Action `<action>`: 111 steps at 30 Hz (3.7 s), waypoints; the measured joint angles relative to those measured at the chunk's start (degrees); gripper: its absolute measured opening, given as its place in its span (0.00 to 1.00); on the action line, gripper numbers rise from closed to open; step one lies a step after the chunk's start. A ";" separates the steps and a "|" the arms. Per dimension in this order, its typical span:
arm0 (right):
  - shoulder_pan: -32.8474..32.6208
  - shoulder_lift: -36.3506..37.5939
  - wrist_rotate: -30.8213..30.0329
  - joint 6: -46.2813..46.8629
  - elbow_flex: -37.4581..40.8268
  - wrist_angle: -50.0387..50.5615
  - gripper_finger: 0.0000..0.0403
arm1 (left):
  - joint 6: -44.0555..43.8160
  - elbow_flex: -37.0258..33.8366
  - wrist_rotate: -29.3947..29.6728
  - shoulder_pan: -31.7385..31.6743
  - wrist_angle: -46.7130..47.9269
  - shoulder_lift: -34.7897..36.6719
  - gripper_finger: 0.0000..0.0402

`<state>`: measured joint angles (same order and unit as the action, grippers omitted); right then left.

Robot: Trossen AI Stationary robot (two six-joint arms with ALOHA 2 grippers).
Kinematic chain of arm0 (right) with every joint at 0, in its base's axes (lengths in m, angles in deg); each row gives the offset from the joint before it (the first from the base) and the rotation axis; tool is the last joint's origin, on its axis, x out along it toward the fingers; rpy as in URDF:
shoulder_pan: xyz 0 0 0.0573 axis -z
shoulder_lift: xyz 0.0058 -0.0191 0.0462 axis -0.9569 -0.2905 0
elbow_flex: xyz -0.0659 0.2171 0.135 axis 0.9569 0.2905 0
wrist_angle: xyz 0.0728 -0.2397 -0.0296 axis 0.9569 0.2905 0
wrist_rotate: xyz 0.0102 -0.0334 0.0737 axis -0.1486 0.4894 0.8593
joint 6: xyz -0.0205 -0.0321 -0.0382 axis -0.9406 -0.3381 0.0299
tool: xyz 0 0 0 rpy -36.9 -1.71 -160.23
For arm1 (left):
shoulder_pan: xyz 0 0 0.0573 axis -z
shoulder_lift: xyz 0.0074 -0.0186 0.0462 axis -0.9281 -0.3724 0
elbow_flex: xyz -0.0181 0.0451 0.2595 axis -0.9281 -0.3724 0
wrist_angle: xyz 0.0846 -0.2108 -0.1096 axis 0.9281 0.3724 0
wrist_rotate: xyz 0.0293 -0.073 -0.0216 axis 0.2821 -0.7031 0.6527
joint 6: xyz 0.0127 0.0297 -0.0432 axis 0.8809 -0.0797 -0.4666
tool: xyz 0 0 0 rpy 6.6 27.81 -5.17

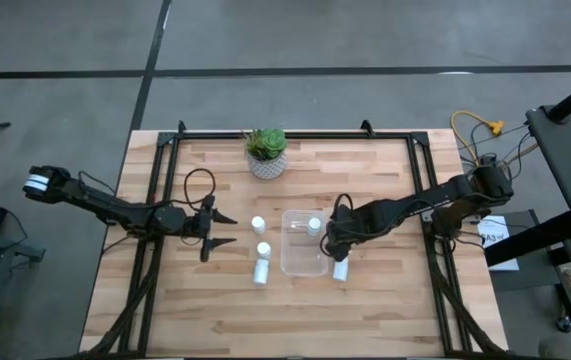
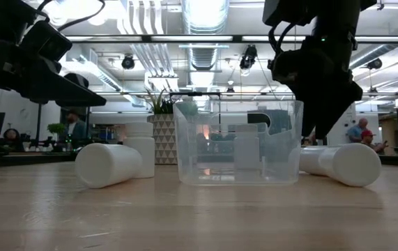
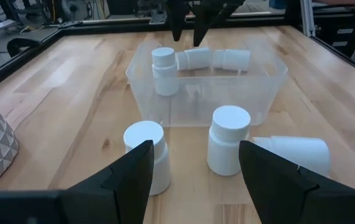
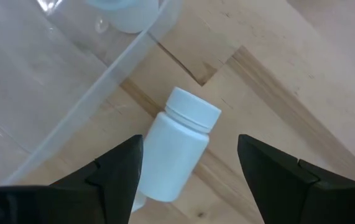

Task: Pick and place pill bottles into a basket
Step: Put the white medicine bottle into the transparent bin

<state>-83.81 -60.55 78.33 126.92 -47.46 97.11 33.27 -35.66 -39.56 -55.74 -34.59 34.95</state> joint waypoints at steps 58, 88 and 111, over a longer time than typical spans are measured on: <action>0.96 1.94 6.56 -4.78 4.80 -10.72 0.38 | 2.72 1.12 -0.20 -0.01 -1.68 1.56 0.55; 5.10 17.17 7.01 -25.44 4.55 -14.45 0.38 | 19.51 20.41 -8.96 -0.06 -1.58 -13.36 0.55; 5.09 16.98 10.97 -30.33 4.53 -19.74 0.38 | 29.80 39.72 -8.58 -0.30 13.46 -27.99 0.55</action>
<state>-78.72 -43.56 89.30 96.58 -42.94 77.38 63.07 4.06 -48.14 -56.04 -21.13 6.96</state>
